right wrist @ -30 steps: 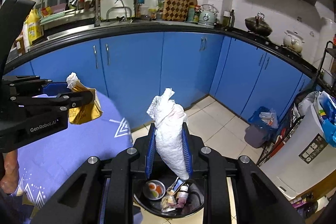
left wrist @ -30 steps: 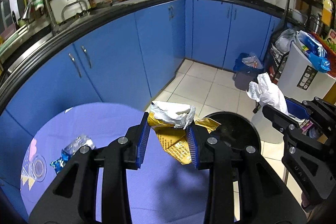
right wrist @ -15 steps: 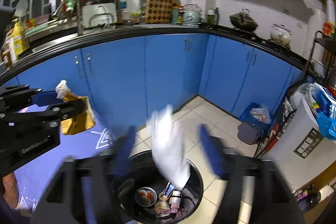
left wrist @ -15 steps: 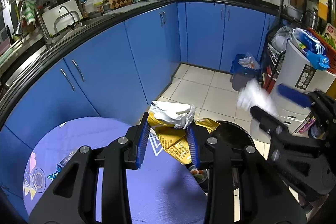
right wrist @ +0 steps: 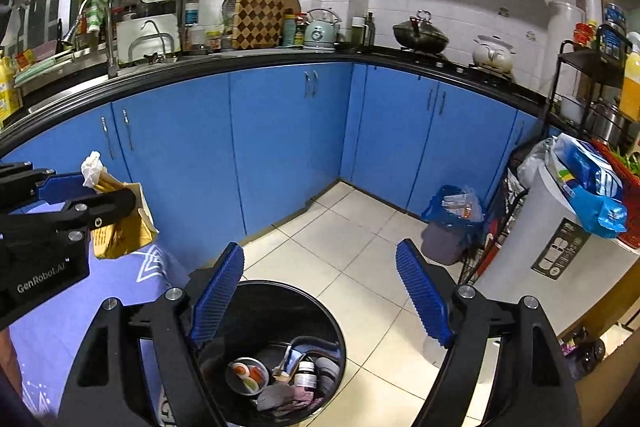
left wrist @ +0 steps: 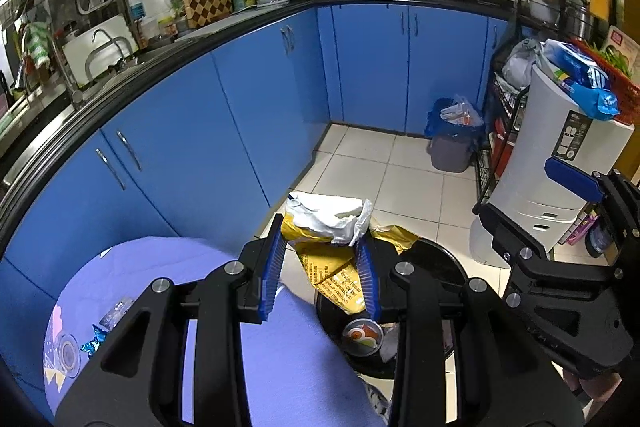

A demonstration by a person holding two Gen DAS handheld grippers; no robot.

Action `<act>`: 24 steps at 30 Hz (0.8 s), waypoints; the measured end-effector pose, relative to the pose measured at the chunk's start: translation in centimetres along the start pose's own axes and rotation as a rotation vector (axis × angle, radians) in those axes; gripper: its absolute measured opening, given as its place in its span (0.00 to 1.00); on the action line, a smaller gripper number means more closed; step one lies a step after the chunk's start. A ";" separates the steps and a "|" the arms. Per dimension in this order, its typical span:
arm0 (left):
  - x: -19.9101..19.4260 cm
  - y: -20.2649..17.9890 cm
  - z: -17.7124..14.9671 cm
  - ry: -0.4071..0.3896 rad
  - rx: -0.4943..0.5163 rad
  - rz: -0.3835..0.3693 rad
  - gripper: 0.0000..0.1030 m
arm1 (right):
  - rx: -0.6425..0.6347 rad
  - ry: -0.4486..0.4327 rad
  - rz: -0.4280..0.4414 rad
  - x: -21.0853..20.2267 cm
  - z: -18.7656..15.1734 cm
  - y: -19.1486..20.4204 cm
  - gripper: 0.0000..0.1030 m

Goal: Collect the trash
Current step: 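Open the left tool to drop the gold wrapper into the bin, then move both tools back over the table toward the blue foil wrapper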

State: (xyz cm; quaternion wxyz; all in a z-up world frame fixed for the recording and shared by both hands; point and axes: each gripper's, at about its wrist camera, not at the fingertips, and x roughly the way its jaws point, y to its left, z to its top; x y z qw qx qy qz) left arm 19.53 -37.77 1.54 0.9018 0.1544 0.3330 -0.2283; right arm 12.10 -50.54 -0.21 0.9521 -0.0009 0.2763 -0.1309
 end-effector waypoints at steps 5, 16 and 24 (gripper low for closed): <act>0.3 -1.2 1.0 -0.005 0.017 -0.001 0.35 | 0.023 0.010 -0.021 0.2 -0.8 -1.3 0.74; 0.3 -1.8 1.7 -0.055 0.021 0.084 0.84 | 0.058 0.033 -0.019 0.4 -1.6 -2.4 0.74; -0.3 0.6 0.2 -0.037 -0.003 0.116 0.84 | 0.051 0.027 0.026 0.0 -1.3 -0.9 0.74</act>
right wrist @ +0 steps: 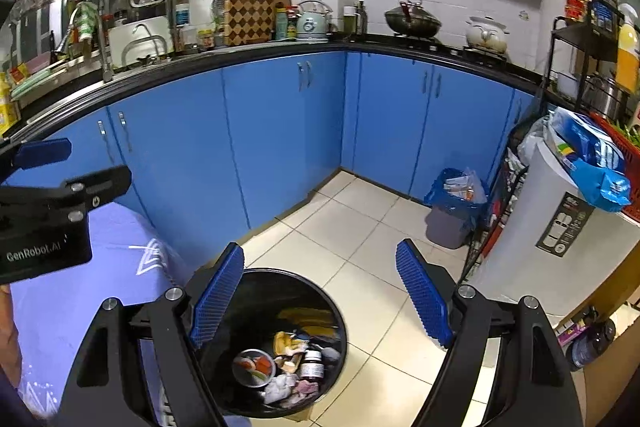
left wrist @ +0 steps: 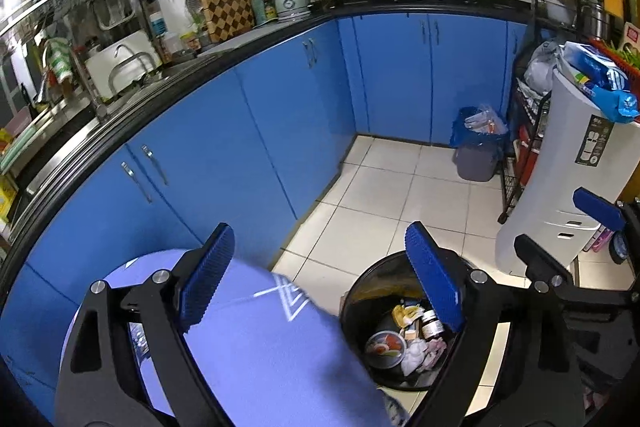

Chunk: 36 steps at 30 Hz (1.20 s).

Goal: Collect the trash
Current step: 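Move both tools back over the table toward the blue foil wrapper, then grasp the blue foil wrapper with the left tool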

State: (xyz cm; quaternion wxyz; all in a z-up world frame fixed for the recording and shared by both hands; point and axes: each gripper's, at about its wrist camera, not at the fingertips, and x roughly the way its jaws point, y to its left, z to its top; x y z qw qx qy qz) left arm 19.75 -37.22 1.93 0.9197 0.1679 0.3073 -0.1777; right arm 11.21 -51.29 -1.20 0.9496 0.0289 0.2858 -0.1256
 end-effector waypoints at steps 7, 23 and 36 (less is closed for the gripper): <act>-0.9 5.3 -3.1 0.028 -0.073 0.063 0.84 | -0.074 0.010 0.082 -0.2 0.1 5.5 0.74; -1.6 21.6 -13.3 0.134 -0.267 0.198 0.84 | -0.277 0.091 0.297 0.8 -1.4 22.3 0.74; 3.8 27.9 -19.2 0.246 -0.309 0.037 0.81 | -0.300 0.179 0.308 3.9 -2.5 27.7 0.74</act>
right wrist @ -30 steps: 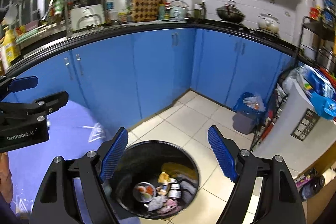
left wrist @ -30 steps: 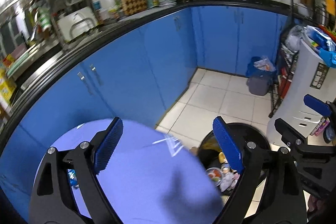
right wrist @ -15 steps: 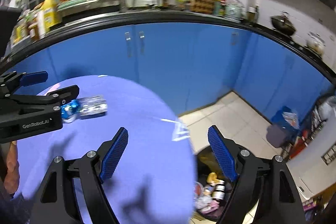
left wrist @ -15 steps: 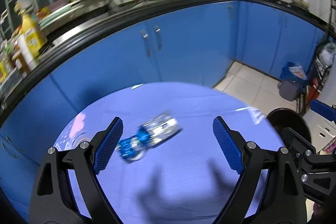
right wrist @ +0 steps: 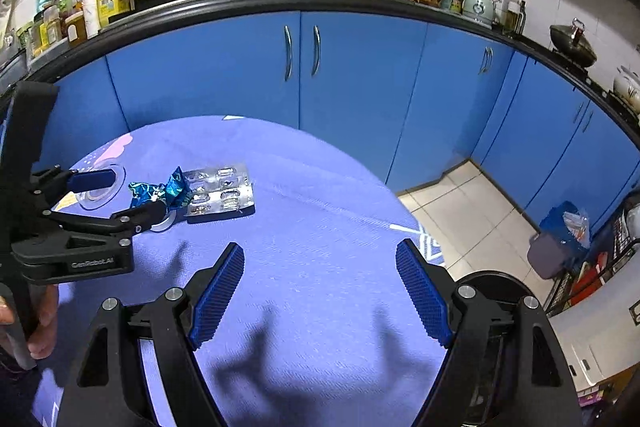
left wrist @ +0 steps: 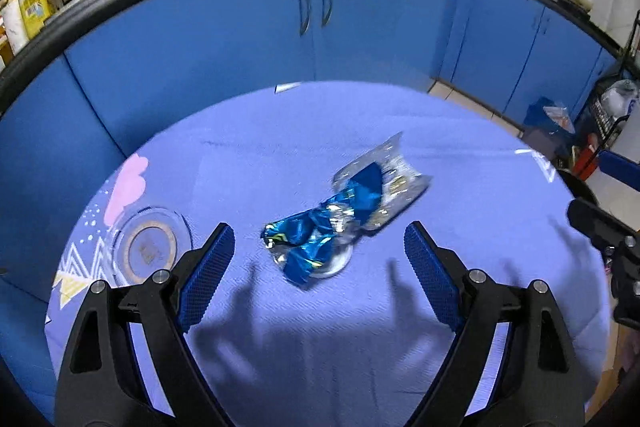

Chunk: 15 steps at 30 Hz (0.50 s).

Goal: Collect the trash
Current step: 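Grasp the blue foil wrapper with the left tool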

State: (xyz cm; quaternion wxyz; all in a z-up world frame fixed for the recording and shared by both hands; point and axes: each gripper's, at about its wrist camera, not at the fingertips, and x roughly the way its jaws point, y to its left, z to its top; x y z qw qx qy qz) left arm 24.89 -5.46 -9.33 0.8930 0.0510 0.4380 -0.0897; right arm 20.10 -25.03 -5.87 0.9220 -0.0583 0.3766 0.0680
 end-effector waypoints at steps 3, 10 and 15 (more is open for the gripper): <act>1.4 0.3 0.0 0.026 -0.008 -0.013 0.73 | 0.009 0.018 0.000 1.0 0.1 0.2 0.74; 2.1 1.9 -0.5 0.038 -0.037 -0.063 0.45 | -0.002 0.045 0.018 3.1 0.7 1.7 0.74; 0.8 2.9 -0.9 0.004 -0.057 -0.057 0.42 | -0.040 0.067 0.073 5.1 1.3 3.9 0.74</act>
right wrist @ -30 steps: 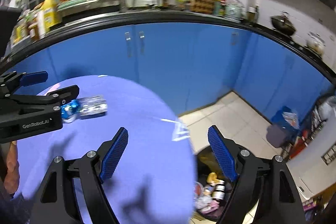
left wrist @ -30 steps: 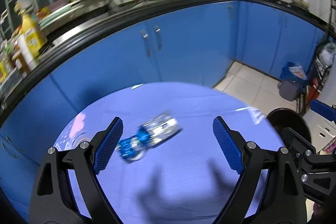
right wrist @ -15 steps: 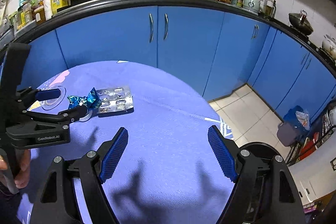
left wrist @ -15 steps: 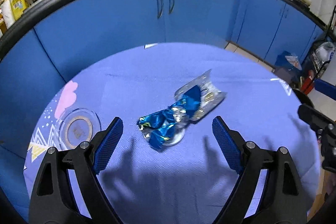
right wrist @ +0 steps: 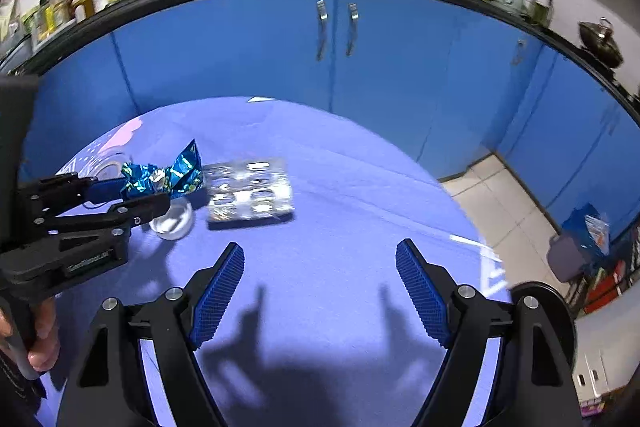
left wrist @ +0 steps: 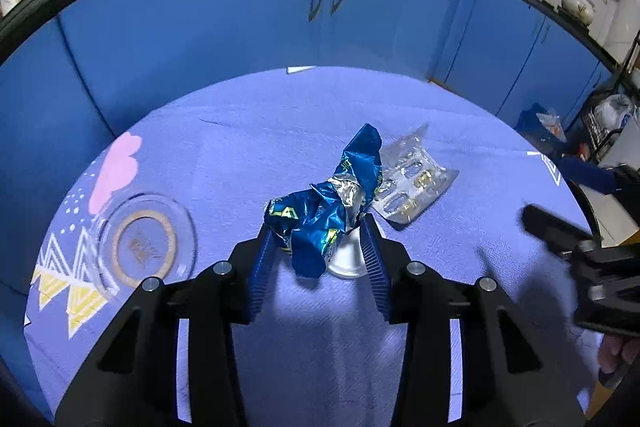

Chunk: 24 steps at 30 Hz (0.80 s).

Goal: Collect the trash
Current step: 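Grasp the blue foil wrapper with the left tool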

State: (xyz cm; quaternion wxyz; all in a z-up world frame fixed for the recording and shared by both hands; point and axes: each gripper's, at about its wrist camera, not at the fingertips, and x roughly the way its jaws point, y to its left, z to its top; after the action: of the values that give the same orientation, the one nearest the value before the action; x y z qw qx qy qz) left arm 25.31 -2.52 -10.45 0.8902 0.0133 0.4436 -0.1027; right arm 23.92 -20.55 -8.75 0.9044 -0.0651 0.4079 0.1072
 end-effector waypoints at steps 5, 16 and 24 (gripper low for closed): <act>-1.2 1.1 0.0 -0.027 -0.024 0.007 0.40 | 0.002 0.023 0.049 2.0 0.9 1.4 0.74; -2.4 3.3 0.2 -0.058 -0.090 0.038 0.40 | -0.039 0.078 0.065 5.5 1.9 3.7 0.74; -2.4 3.1 -0.1 -0.055 -0.091 0.039 0.40 | -0.047 0.100 0.059 7.3 2.4 3.9 0.77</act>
State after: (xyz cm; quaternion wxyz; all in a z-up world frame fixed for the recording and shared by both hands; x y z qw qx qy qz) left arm 24.41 0.97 -8.79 0.9037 -0.0213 0.4227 -0.0654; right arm 29.42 -15.28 -12.77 0.8776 -0.0794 0.4516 0.1400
